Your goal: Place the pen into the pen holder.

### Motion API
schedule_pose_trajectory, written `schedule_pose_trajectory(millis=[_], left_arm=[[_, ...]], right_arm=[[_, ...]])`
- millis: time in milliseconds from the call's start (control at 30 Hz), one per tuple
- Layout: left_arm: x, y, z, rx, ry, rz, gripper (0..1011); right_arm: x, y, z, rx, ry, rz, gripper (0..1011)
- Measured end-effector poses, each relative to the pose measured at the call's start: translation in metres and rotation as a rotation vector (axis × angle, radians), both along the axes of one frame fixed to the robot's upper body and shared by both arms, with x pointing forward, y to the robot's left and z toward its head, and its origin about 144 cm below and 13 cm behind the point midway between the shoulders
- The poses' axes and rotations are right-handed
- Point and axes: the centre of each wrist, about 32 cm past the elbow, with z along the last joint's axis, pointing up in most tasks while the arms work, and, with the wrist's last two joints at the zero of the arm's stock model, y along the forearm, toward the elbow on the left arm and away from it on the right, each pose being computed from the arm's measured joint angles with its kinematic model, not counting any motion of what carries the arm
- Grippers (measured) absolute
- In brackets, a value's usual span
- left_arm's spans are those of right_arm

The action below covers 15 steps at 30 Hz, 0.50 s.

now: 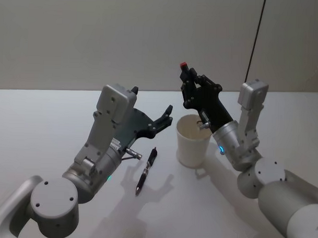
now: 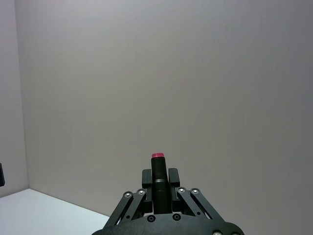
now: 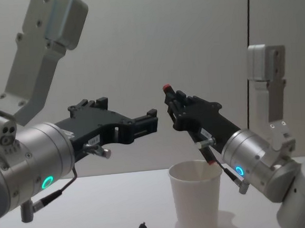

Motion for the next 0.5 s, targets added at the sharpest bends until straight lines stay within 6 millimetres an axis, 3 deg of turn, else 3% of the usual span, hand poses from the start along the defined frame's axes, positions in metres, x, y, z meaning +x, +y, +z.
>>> schedule_pose_trajectory(millis=[300,500], left_arm=[[0.0000,0.0000,0.0000,0.000,0.000,0.000,1003],[0.0000,0.0000,0.0000,0.000,0.000,0.000,1003]], right_arm=[[0.0006,0.0018,-0.0001,-0.012,0.009,0.000,190],[0.0005,0.0015,-0.0005,-0.016,0.014,-0.001,316]])
